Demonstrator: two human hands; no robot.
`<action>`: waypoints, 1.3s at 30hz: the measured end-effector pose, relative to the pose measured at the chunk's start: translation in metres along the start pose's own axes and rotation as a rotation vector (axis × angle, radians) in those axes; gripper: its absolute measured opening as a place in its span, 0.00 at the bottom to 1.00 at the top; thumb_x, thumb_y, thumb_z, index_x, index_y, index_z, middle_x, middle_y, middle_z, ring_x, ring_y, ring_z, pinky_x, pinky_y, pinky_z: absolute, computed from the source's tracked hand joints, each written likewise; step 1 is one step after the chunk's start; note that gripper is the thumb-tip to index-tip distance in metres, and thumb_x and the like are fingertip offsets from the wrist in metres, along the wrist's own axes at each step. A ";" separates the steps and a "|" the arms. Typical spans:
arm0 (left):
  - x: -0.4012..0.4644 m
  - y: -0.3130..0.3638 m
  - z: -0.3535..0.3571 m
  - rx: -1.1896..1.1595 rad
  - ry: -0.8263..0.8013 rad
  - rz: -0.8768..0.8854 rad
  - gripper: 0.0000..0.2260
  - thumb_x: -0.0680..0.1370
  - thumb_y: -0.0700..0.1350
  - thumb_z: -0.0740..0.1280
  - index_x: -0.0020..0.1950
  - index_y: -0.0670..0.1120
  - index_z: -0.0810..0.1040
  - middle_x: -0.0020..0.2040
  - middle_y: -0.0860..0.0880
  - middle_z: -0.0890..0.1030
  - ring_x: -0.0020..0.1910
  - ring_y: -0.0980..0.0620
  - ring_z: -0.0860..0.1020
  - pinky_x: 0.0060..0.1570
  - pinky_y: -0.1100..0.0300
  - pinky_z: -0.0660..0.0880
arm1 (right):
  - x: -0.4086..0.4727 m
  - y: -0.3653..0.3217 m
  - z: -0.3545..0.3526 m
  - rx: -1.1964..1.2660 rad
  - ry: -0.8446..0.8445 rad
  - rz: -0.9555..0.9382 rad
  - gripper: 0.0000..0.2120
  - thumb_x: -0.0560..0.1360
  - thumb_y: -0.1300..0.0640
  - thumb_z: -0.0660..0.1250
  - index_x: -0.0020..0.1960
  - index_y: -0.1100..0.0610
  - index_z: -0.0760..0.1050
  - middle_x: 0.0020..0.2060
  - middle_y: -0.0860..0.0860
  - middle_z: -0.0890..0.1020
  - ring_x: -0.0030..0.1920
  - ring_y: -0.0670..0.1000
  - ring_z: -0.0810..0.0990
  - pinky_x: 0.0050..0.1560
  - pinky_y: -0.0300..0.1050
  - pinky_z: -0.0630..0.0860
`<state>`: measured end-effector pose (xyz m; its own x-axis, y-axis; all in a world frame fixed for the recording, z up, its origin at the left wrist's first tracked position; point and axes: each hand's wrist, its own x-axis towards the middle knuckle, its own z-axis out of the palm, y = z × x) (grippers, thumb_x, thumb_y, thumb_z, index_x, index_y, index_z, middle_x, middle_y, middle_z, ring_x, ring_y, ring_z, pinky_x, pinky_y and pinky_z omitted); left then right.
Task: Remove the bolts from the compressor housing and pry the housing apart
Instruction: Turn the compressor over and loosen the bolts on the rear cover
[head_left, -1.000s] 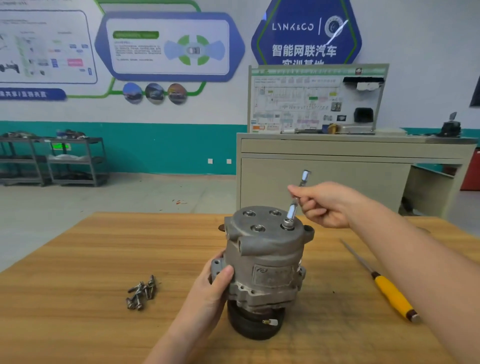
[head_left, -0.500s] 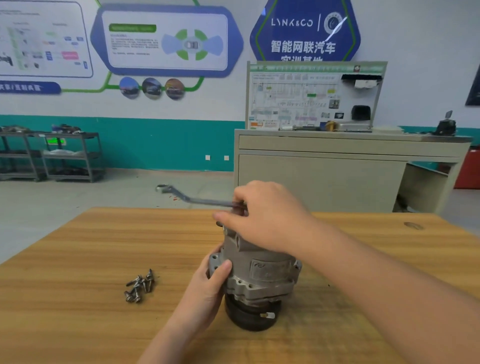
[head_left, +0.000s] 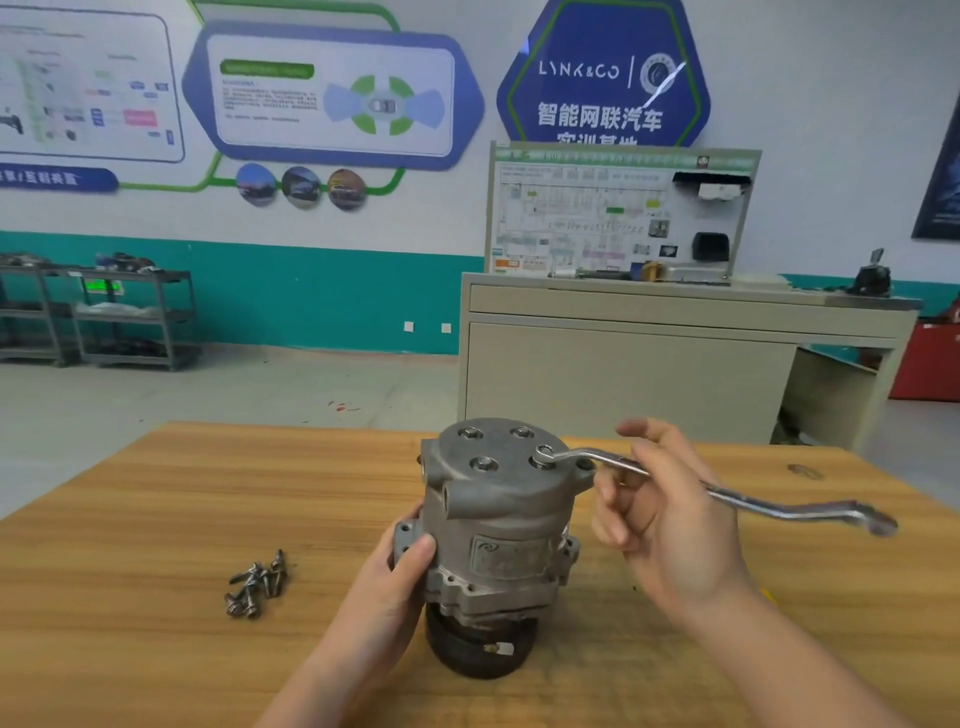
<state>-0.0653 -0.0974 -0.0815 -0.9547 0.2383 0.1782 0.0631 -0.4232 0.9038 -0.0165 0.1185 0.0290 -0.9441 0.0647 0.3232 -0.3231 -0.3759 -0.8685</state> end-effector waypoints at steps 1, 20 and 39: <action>0.000 0.001 -0.001 -0.004 -0.012 -0.005 0.49 0.58 0.56 0.83 0.73 0.44 0.67 0.62 0.39 0.81 0.62 0.43 0.80 0.53 0.57 0.80 | 0.008 -0.001 -0.003 0.063 0.035 0.074 0.06 0.80 0.58 0.56 0.45 0.55 0.68 0.24 0.53 0.71 0.18 0.48 0.64 0.19 0.36 0.58; 0.007 -0.003 -0.005 0.021 -0.019 0.013 0.46 0.58 0.58 0.83 0.71 0.47 0.68 0.62 0.41 0.82 0.62 0.43 0.80 0.54 0.57 0.80 | 0.083 -0.008 0.114 -1.736 -0.342 -0.277 0.12 0.80 0.47 0.62 0.53 0.53 0.79 0.41 0.50 0.79 0.42 0.52 0.77 0.42 0.45 0.76; 0.014 -0.012 -0.009 -0.046 0.092 -0.017 0.49 0.53 0.59 0.85 0.69 0.47 0.70 0.59 0.41 0.83 0.59 0.42 0.82 0.56 0.48 0.76 | 0.051 -0.019 -0.021 0.048 0.113 0.344 0.11 0.65 0.57 0.70 0.41 0.58 0.70 0.23 0.50 0.70 0.18 0.43 0.63 0.15 0.33 0.58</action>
<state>-0.0823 -0.0970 -0.0931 -0.9783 0.1656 0.1248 0.0353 -0.4602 0.8871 -0.0600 0.1484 0.0544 -0.9991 0.0279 -0.0307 0.0154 -0.4364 -0.8996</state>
